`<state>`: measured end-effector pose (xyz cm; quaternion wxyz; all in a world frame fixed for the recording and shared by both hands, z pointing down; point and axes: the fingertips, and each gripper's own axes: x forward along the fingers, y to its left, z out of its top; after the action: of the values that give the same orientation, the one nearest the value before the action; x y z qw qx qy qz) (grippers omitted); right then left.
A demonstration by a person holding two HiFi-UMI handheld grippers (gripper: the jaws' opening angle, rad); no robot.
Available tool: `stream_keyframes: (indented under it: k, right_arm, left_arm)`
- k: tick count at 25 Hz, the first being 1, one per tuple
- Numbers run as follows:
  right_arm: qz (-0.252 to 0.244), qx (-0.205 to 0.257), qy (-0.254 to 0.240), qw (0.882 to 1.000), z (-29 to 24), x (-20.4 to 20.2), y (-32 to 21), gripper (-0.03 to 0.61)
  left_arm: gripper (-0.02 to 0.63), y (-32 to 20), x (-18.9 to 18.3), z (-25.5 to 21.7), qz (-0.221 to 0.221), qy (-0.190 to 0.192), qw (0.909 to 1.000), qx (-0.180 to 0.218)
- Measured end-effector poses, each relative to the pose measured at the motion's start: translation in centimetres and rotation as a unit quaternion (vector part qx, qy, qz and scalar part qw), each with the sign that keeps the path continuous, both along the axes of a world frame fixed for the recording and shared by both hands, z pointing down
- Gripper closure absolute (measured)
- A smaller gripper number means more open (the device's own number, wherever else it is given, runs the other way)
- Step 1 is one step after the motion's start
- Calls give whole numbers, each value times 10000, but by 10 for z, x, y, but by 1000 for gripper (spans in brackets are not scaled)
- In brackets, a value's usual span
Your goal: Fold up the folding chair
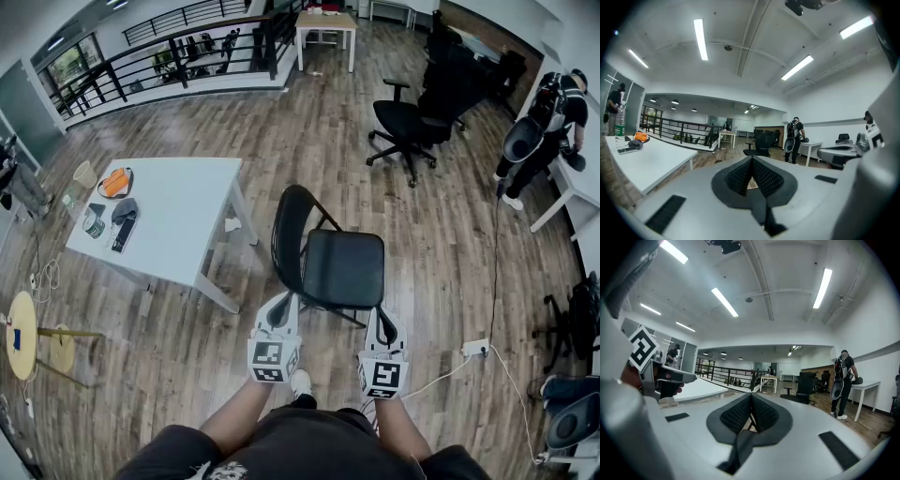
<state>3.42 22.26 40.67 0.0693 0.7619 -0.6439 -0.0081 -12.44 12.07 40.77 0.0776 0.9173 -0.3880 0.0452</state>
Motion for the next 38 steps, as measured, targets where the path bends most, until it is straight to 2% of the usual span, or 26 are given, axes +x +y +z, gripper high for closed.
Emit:
stream_keyframes:
  k: [9, 15, 20, 25, 30, 33, 35, 38]
  right_arm:
    - [86, -163, -71, 9998, 15, 21, -42, 566]
    - [7, -380, -217, 9990, 46, 50, -83, 566]
    - [-108, -524, -352, 9979, 66, 91, -131, 566]
    - [-127, -608, -385, 9973, 91, 122, -177, 566]
    - [-162, -1104, -517, 9924, 132, 144, -188, 566]
    - [-210, -1378, -556, 9887, 163, 148, -193, 566]
    - [-264, -1537, -564, 9862, 182, 152, -196, 566]
    - [-308, -1734, -642, 9823, 207, 163, -199, 566]
  left_arm:
    - [611, -59, 7, 5, -186, -177, 9996, -91]
    - [611, -104, 18, 38, -509, -549, 9964, -404]
    - [611, -140, 37, 67, -707, -897, 9911, -689]
    - [611, -186, 22, 109, -1129, -1331, 9791, -1047]
    - [609, -213, 22, 140, -1301, -1873, 9618, -1516]
    - [605, -232, 20, 160, -1342, -2038, 9533, -1782]
    - [575, -244, 23, 170, -1289, -2153, 9493, -1895]
    - [491, -260, 31, 185, -1162, -2324, 9434, -2060]
